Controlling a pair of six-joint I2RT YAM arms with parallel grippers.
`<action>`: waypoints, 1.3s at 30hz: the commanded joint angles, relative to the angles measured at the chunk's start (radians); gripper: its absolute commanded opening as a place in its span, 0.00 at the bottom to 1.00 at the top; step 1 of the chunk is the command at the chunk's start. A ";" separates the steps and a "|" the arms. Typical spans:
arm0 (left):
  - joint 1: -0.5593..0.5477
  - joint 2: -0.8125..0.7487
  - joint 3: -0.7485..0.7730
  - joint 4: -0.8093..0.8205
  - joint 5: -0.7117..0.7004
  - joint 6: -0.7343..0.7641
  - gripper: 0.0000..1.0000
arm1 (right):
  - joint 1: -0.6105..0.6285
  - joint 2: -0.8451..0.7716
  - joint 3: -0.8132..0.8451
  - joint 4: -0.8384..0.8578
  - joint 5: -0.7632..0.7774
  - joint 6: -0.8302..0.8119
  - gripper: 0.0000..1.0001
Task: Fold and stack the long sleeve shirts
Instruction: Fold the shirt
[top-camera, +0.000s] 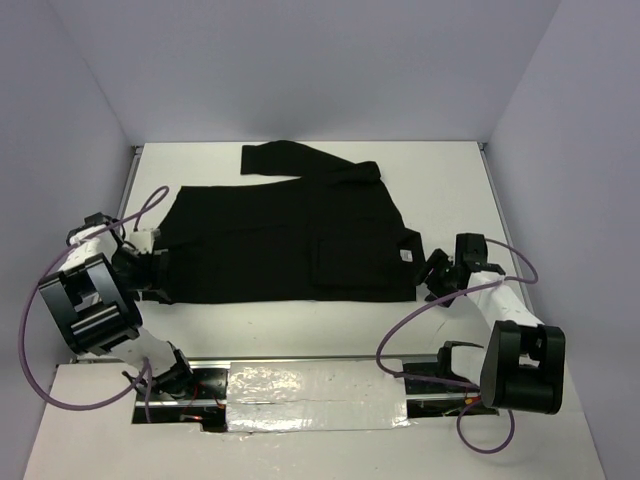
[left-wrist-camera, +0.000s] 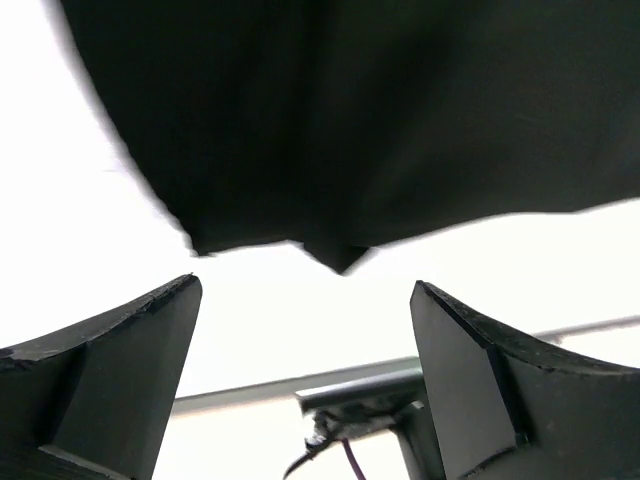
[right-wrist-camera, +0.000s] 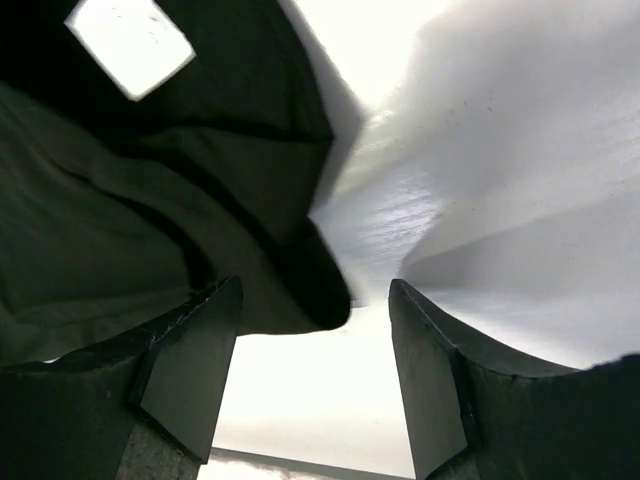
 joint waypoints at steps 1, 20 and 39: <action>0.024 0.042 -0.019 0.091 -0.048 0.024 0.99 | -0.005 0.017 -0.027 0.026 0.010 -0.003 0.67; 0.022 0.099 -0.087 0.069 0.113 0.142 0.00 | 0.093 -0.092 -0.058 -0.047 0.028 0.082 0.00; 0.024 0.003 0.017 -0.197 -0.083 0.288 0.99 | 0.113 -0.474 0.011 -0.419 0.165 0.194 0.55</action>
